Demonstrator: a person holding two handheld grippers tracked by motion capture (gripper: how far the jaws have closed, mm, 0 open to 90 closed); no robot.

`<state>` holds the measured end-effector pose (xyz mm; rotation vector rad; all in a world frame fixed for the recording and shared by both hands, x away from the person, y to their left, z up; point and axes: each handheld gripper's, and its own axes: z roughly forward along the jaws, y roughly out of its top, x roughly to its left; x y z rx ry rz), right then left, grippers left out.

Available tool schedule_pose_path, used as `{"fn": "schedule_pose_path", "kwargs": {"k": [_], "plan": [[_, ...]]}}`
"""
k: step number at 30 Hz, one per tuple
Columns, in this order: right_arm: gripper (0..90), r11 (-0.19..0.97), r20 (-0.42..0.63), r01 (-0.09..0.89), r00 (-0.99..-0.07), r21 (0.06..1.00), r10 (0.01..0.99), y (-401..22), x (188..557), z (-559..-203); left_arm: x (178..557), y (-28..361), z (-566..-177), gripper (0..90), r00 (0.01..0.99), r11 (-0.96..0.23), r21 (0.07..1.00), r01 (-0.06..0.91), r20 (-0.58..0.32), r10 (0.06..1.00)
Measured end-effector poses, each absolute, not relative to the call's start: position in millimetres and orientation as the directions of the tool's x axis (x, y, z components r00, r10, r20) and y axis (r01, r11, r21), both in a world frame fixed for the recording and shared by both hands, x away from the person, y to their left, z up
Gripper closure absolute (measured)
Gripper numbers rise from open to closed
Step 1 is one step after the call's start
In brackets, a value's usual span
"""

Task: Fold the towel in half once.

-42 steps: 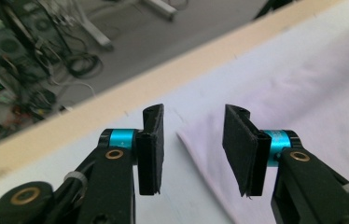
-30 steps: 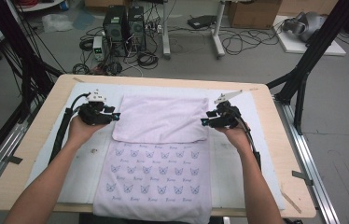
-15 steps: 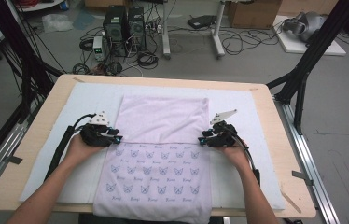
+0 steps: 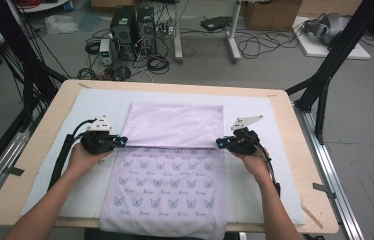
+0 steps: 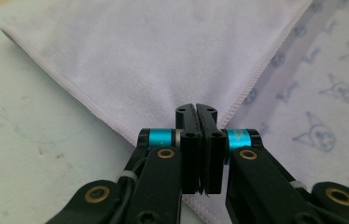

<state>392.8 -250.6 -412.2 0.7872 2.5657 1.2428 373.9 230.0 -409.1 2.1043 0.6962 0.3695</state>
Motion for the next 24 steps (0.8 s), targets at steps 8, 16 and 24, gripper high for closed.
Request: {"fn": "schedule_pose_path", "kwargs": {"k": [8,16,24], "plan": [[87.5,0.525,0.031,0.308,-0.882,0.793,0.471,-254.4,338.0,-383.3,318.0,239.8,-386.3,88.0,0.833,-0.479,0.841,0.251,0.065,0.55],[74.8,0.531,0.075,0.283,-0.922,0.799,0.379,-253.8,271.7,-403.8,256.9,251.1,-405.0,73.5,0.865,-0.543,0.805,0.237,0.079,0.495],[58.4,0.534,0.068,0.296,-0.912,0.792,0.405,-247.1,278.5,-423.4,272.6,242.6,-429.8,67.5,0.877,-0.554,0.782,0.285,0.02,0.48]]}}
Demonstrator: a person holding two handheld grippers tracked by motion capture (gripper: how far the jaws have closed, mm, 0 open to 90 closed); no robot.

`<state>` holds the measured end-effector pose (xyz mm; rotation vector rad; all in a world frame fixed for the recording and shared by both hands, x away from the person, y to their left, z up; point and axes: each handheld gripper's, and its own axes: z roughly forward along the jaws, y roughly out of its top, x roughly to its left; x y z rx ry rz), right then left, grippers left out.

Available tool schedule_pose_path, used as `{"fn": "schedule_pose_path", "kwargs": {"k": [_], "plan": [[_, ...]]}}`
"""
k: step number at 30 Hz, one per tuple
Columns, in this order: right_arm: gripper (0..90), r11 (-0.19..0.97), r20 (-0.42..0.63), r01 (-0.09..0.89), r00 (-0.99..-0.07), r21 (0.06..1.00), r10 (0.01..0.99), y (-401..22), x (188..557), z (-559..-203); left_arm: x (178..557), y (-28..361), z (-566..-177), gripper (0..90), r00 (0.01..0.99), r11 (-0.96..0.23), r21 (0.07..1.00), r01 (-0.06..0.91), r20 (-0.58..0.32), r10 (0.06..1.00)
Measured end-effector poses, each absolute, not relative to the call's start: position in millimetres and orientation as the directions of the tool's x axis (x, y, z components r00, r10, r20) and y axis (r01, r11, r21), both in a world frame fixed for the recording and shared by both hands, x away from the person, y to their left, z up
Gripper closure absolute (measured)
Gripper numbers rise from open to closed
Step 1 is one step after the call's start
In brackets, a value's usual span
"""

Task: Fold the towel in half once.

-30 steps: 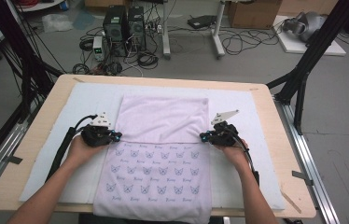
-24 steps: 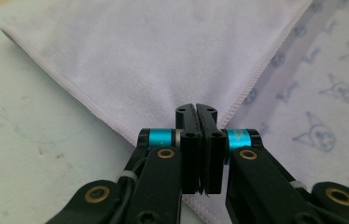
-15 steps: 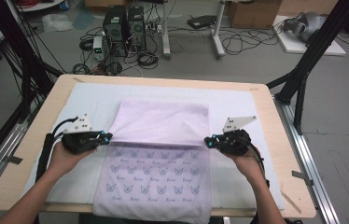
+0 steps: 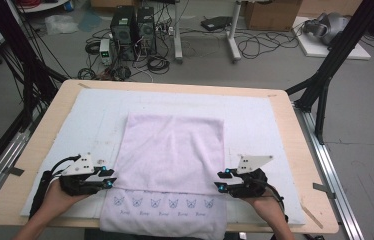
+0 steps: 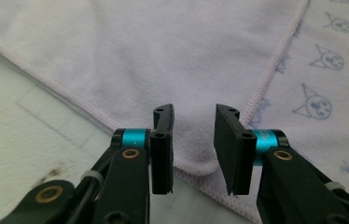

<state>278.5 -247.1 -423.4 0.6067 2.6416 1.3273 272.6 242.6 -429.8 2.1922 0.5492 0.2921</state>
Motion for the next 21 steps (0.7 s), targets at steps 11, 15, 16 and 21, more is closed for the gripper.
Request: {"fn": "schedule_pose_path", "kwargs": {"k": [11,15,16,21], "plan": [[86.9,0.604,0.091,0.325,-0.919,0.727,0.385,-234.7,286.2,-440.8,277.6,231.3,-438.6,87.8,0.888,-0.579,0.763,0.289,0.012,0.459],[87.5,0.576,0.085,0.304,-0.923,0.759,0.376,-237.7,284.1,-427.2,267.6,237.6,-421.2,88.0,0.882,-0.551,0.791,0.265,0.031,0.469],[87.4,0.564,0.081,0.296,-0.924,0.771,0.375,-239.2,282.4,-422.2,264.3,239.6,-415.2,88.1,0.882,-0.543,0.799,0.256,0.036,0.47],[87.5,0.53,0.079,0.259,-0.938,0.808,0.337,-243.0,263.6,-401.0,239.1,246.7,-393.6,88.1,0.894,-0.517,0.83,0.207,0.053,0.445]]}}
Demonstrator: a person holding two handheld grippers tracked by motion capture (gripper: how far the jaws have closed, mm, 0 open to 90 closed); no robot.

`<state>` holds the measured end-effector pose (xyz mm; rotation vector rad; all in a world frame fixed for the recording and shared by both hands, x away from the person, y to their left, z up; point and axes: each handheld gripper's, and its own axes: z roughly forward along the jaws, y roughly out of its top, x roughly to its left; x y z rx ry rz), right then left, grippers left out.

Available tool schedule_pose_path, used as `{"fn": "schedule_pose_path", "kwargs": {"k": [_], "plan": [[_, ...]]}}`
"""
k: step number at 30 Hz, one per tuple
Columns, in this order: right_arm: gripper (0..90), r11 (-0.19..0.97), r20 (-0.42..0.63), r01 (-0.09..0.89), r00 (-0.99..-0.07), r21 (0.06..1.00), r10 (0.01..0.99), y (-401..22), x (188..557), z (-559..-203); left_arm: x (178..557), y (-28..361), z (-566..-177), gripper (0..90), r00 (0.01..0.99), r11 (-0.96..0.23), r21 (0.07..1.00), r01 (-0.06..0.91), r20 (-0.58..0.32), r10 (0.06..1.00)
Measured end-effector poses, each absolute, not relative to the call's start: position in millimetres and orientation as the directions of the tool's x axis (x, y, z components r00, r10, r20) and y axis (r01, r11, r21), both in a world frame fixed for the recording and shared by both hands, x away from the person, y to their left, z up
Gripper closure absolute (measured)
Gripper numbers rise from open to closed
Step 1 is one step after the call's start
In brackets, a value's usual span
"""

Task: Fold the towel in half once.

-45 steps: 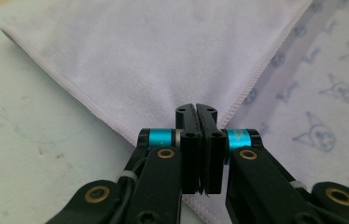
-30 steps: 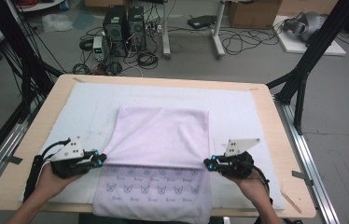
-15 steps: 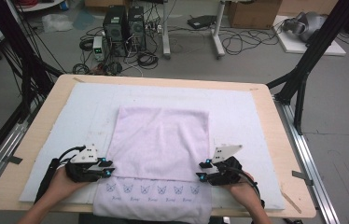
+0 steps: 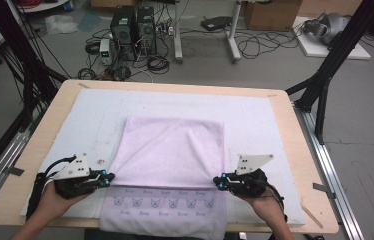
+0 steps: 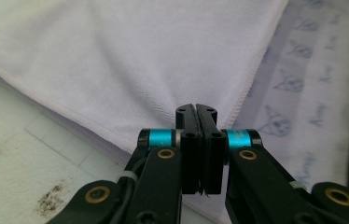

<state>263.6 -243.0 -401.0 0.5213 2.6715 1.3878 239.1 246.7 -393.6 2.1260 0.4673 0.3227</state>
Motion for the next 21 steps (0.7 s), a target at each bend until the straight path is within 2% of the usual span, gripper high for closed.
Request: {"fn": "schedule_pose_path", "kwargs": {"k": [4,5,7,12,18,21], "plan": [[86.4,0.525,0.105,0.249,-0.951,0.814,0.289,-248.8,233.0,-395.8,208.2,248.7,-397.0,86.8,0.922,-0.533,0.828,0.174,0.053,0.383],[84.0,0.511,0.126,0.26,-0.951,0.819,0.282,-250.9,229.3,-396.8,206.0,249.3,-399.0,84.9,0.923,-0.535,0.826,0.176,0.051,0.382],[71.1,0.487,0.154,0.281,-0.946,0.827,0.284,-252.8,229.3,-398.9,209.0,250.6,-401.9,76.5,0.914,-0.531,0.825,0.193,0.046,0.403],[63.8,0.495,0.145,0.301,-0.933,0.815,0.33,-248.3,254.7,-401.5,236.5,248.3,-402.8,64.3,0.886,-0.507,0.83,0.231,0.036,0.462],[52.8,0.482,0.106,0.33,-0.895,0.811,0.434,-248.7,302.8,-403.0,290.4,244.3,-407.4,59.9,0.834,-0.476,0.829,0.293,0.022,0.551],[51.5,0.481,0.083,0.342,-0.872,0.807,0.482,-251.6,330.4,-401.4,320.0,239.7,-407.3,58.9,0.808,-0.459,0.829,0.321,0.013,0.589]]}}
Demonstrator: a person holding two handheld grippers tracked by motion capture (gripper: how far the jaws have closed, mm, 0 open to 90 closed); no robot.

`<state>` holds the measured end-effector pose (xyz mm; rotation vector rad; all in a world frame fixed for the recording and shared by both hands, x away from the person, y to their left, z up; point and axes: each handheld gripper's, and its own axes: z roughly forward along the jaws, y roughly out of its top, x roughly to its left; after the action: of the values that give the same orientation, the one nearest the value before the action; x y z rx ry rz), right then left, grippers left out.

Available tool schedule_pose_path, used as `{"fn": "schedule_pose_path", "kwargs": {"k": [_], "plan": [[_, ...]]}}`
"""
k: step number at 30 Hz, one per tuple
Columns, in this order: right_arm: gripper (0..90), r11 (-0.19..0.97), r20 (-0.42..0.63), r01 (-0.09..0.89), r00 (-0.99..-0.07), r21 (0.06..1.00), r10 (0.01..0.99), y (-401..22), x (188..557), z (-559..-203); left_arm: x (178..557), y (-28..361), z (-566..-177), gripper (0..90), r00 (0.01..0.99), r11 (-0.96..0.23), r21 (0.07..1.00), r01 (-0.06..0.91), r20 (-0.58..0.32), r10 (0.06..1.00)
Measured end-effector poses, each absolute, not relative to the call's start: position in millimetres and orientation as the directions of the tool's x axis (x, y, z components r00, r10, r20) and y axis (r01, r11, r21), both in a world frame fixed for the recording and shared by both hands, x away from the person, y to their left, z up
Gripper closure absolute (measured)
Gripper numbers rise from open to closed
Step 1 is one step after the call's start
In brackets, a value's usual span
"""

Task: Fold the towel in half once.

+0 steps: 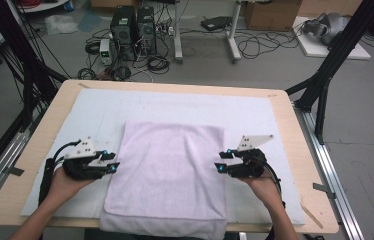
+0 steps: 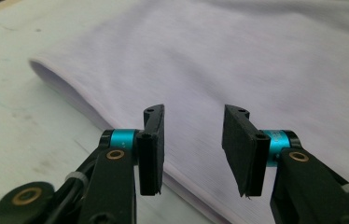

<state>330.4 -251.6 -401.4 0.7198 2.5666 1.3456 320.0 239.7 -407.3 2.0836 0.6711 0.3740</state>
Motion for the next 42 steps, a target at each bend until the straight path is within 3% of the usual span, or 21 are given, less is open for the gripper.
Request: {"fn": "schedule_pose_path", "kwargs": {"k": [5,10,13,18,20,21,22,23,24,27,35,37,38,40,42], "plan": [[47.8,0.477,0.068,0.38,-0.832,0.792,0.55,-257.3,378.0,-398.9,364.2,235.8,-405.6,59.8,0.755,-0.409,0.84,0.355,0.0,0.656],[41.3,0.483,0.07,0.424,-0.803,0.766,0.592,-259.4,417.9,-400.8,411.2,235.6,-408.0,65.3,0.747,-0.414,0.809,0.418,-0.047,0.663],[38.4,0.493,0.057,0.434,-0.791,0.754,0.609,-259.0,435.7,-404.9,434.3,228.3,-413.0,59.7,0.733,-0.433,0.785,0.442,-0.038,0.679],[34.7,0.515,0.069,0.484,-0.773,0.708,0.631,-259.1,454.0,-430.4,458.7,224.8,-428.4,42.0,0.649,-0.388,0.752,0.533,-0.069,0.758],[35.4,0.521,0.078,0.503,-0.767,0.69,0.637,-258.9,457.5,-438.0,462.5,225.9,-435.6,42.5,0.638,-0.377,0.741,0.555,-0.089,0.765],[36.4,0.521,0.088,0.512,-0.766,0.683,0.637,-258.2,458.4,-440.7,464.1,225.9,-439.7,46.0,0.634,-0.376,0.729,0.571,-0.101,0.767],[41.7,0.521,0.08,0.507,-0.765,0.687,0.639,-257.7,458.7,-441.5,463.7,225.2,-441.9,55.1,0.636,-0.384,0.73,0.566,-0.089,0.767],[57.7,0.515,0.091,0.505,-0.769,0.693,0.632,-258.5,459.9,-440.8,463.9,225.8,-440.9,62.4,0.649,-0.379,0.738,0.558,-0.103,0.754],[80.2,0.508,0.15,0.517,-0.788,0.69,0.598,-259.8,461.9,-439.6,463.4,224.6,-439.6,81.5,0.656,-0.378,0.744,0.55,-0.105,0.748],[84.4,0.562,0.124,0.479,-0.823,0.674,0.554,-251.4,464.6,-433.8,462.2,220.5,-433.4,87.0,0.658,-0.396,0.754,0.524,-0.063,0.75],[84.9,0.508,-0.01,0.406,-0.773,0.76,0.634,-254.0,484.5,-365.6,470.0,225.9,-366.1,87.6,0.599,-0.325,0.856,0.402,0.023,0.8],[83.4,0.489,-0.021,0.393,-0.763,0.779,0.646,-253.1,492.0,-342.3,476.7,224.3,-346.0,86.6,0.58,-0.343,0.861,0.375,0.07,0.812],[78.8,0.466,-0.019,0.385,-0.754,0.796,0.656,-252.9,495.5,-334.9,481.7,222.6,-339.8,81.1,0.555,-0.341,0.856,0.388,0.078,0.828],[60.1,0.439,0.001,0.411,-0.731,0.799,0.683,-251.7,503.6,-330.5,489.9,221.6,-333.4,60.5,0.533,-0.342,0.838,0.425,0.074,0.843],[49.5,0.427,0.036,0.449,-0.721,0.785,0.692,-251.7,506.0,-339.3,490.7,222.1,-335.8,57.7,0.549,-0.359,0.831,0.425,0.079,0.832]]}}
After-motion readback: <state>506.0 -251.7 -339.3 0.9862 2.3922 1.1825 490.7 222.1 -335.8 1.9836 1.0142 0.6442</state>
